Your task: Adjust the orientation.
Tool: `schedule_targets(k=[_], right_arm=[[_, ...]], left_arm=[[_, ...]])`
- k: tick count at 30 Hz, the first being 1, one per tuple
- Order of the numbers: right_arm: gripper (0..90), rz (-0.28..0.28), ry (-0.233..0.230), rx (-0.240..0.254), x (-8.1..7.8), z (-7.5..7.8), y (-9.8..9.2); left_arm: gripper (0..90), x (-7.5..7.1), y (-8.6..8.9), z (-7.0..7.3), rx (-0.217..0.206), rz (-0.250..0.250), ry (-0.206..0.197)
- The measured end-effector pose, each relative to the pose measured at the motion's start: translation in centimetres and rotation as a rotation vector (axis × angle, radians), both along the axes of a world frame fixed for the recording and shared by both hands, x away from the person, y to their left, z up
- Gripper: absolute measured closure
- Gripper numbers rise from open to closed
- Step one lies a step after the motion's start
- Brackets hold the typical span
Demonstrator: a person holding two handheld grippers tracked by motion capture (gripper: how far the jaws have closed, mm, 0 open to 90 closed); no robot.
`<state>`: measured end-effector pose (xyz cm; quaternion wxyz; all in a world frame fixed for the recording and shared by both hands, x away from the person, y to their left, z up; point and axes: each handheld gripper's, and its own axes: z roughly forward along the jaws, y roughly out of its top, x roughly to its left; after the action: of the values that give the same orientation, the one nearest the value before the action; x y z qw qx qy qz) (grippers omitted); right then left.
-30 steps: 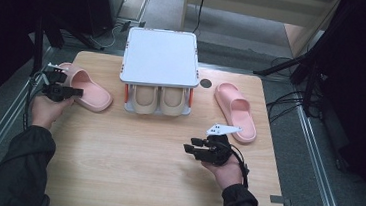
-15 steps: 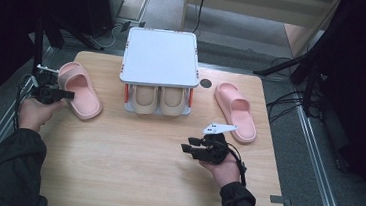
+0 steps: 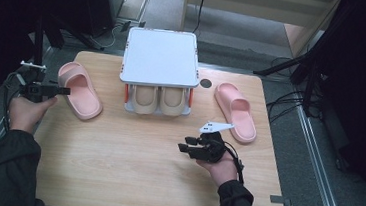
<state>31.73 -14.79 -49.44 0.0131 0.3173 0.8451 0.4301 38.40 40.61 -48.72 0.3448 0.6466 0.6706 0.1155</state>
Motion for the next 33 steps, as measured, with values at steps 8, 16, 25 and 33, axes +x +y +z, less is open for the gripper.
schedule_targets(k=[8, 16, 25, 33], right_arm=[[57.9, -0.010, 0.008, -0.015, -0.2, -0.2, -0.1], [57.7, -0.031, 0.010, -0.020, -0.6, -0.4, -0.8], [57.7, -0.082, -0.035, -0.020, -1.0, -0.1, -1.4], [57.6, -0.090, -0.028, -0.021, -1.0, -0.2, -1.7]], left_arm=[[47.9, 1.3, 0.5, -0.8, -0.001, 0.028, 0.007], [46.0, 2.4, 0.6, -1.5, 0.027, 0.065, 0.012], [50.5, 3.0, 0.3, -2.1, 0.078, 0.080, 0.027], [72.9, 2.8, -0.1, -1.7, 0.152, 0.077, 0.013]])
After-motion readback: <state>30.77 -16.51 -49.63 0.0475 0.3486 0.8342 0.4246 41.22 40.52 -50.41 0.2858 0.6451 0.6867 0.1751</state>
